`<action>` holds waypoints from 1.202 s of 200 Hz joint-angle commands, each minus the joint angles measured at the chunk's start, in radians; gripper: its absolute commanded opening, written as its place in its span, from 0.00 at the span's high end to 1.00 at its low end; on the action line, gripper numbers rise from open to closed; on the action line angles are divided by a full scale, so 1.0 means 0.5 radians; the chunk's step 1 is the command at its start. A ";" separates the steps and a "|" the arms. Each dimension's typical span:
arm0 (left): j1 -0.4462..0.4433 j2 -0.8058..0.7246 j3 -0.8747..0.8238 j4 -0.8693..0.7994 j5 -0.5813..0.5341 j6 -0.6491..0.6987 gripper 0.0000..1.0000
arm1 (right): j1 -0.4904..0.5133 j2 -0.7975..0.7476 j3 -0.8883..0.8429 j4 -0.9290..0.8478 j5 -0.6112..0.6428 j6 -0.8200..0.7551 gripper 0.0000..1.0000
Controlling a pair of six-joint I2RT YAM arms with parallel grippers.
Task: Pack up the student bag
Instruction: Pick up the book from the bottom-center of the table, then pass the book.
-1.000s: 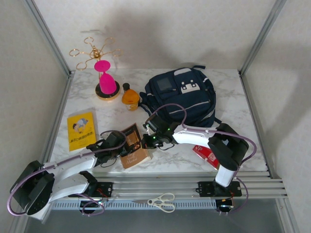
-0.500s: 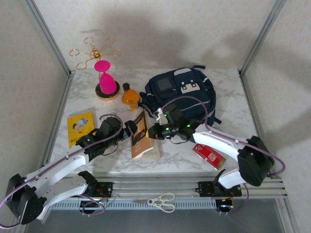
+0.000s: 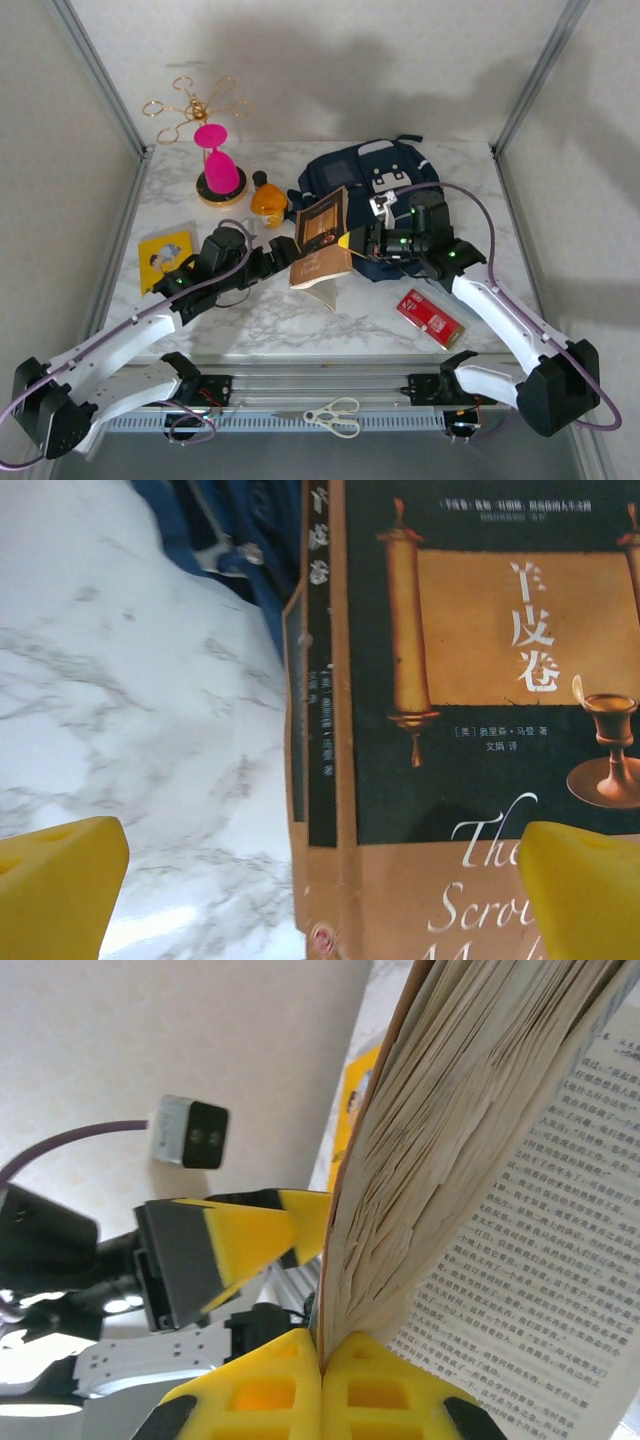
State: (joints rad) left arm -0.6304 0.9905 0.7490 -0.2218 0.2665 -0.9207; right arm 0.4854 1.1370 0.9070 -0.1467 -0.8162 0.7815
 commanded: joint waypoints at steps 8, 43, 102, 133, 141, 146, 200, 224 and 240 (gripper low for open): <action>-0.005 0.099 0.019 0.452 0.340 -0.090 0.01 | -0.051 -0.071 0.117 0.246 -0.313 0.094 1.00; -0.052 0.167 -0.017 0.841 0.499 -0.260 0.12 | -0.065 -0.063 0.044 0.547 -0.392 0.293 1.00; -0.085 0.163 -0.009 1.088 0.515 -0.398 0.53 | -0.169 -0.004 -0.012 0.350 -0.376 0.118 1.00; -0.095 0.207 0.000 1.232 0.530 -0.437 0.78 | -0.193 0.015 -0.062 0.294 -0.373 0.054 1.00; -0.095 0.223 0.012 1.262 0.535 -0.445 0.83 | -0.202 0.023 -0.064 0.251 -0.365 0.034 0.98; -0.095 0.236 0.024 1.272 0.535 -0.450 0.87 | -0.211 0.024 -0.067 0.228 -0.367 0.022 0.95; -0.116 0.375 0.103 1.612 0.486 -0.581 1.00 | -0.393 -0.073 -0.155 0.055 -0.332 0.052 0.14; -0.160 0.464 0.153 1.796 0.470 -0.628 1.00 | -0.397 -0.033 -0.179 0.057 -0.373 0.101 0.01; -0.188 0.516 0.194 1.860 0.454 -0.637 1.00 | -0.400 0.017 -0.173 0.067 -0.374 0.104 0.01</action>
State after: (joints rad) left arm -0.7010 1.2335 0.7734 0.4965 0.4759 -1.2118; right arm 0.2893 1.1263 0.8265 -0.1169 -0.9791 0.8196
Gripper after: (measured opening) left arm 0.169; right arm 0.985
